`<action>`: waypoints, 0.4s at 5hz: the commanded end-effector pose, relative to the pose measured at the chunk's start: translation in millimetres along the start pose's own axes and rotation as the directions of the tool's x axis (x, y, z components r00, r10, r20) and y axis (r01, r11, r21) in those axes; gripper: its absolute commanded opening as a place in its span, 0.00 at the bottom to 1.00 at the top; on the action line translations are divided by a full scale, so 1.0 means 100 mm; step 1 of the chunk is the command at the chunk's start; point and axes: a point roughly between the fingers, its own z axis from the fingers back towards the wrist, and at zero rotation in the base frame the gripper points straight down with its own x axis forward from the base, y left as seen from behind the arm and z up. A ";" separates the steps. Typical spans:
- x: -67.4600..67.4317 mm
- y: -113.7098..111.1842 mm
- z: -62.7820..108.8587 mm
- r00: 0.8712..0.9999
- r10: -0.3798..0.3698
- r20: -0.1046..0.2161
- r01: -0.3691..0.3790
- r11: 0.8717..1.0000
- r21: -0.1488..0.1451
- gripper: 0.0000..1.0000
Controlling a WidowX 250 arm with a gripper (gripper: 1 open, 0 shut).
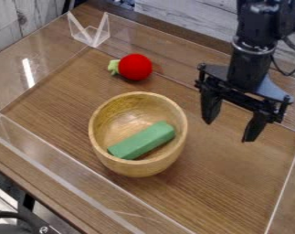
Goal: Move the red object to the right side of the table
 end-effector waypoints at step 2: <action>0.23 0.09 0.22 0.997 -0.002 0.074 0.002 1.000 -0.001 1.00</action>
